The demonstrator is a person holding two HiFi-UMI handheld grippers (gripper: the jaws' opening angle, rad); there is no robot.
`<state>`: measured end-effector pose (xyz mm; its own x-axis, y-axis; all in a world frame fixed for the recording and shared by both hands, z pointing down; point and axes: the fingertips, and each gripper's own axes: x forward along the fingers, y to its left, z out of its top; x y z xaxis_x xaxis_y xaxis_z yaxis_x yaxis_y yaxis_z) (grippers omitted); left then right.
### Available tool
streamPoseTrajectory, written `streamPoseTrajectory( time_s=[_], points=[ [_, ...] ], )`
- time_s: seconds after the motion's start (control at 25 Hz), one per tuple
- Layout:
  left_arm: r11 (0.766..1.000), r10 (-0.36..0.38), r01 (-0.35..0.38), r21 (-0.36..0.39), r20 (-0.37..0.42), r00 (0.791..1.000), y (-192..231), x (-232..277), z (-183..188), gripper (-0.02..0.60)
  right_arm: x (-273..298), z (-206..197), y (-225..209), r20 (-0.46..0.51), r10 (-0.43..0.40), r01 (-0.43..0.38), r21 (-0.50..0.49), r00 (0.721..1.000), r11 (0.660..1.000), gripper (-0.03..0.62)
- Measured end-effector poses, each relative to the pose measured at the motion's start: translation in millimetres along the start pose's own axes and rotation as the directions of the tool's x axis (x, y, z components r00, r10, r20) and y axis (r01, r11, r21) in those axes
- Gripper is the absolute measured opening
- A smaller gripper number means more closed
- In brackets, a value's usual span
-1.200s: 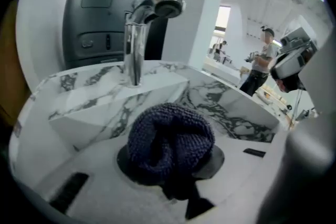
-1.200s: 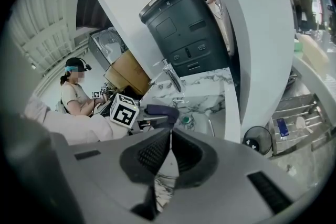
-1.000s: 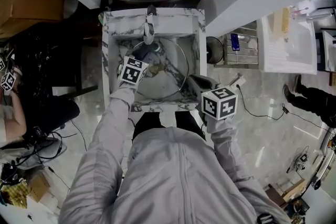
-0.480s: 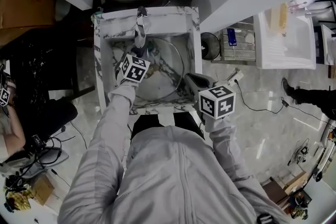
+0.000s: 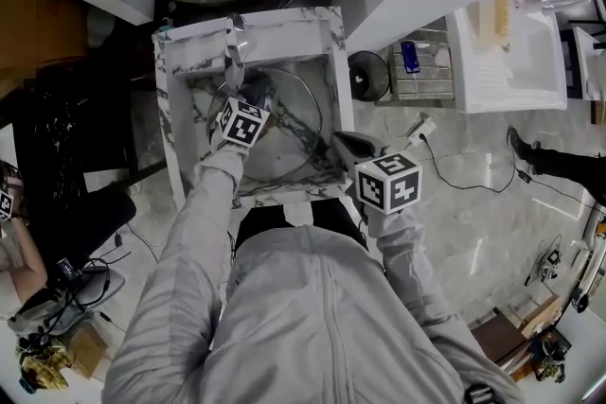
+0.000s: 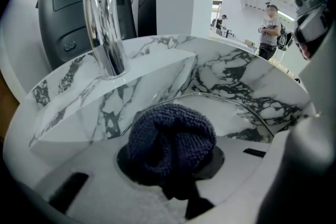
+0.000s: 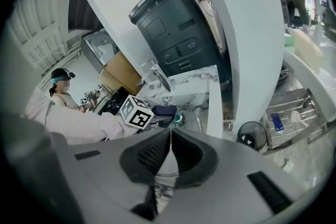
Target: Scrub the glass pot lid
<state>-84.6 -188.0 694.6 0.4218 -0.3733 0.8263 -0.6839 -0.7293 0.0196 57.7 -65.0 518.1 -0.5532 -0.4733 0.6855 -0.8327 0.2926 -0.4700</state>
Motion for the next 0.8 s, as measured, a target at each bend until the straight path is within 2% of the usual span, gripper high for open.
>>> streamPoseTrajectory(
  time_s=[0.2,0.44,0.8],
  points=[
    [0.999,-0.042,0.043,0.014,-0.018,0.999,-19.1,3.5,-2.0,0.089,-1.1,-2.3,2.3,0.002,0.008,-0.008,-0.003,1.000,1.000,0.034],
    [0.995,-0.094,0.094,-0.021,-0.012,0.995,-43.5,6.4,-0.3,0.089,-5.4,-6.8,4.3,0.007,0.006,-0.006,-0.005,1.000,1.000,0.034],
    [0.973,-0.229,0.229,0.017,-0.026,0.973,-90.0,5.0,-0.7,0.089,-11.4,-15.5,8.0,0.015,0.002,-0.002,0.000,1.000,1.000,0.034]
  ],
)
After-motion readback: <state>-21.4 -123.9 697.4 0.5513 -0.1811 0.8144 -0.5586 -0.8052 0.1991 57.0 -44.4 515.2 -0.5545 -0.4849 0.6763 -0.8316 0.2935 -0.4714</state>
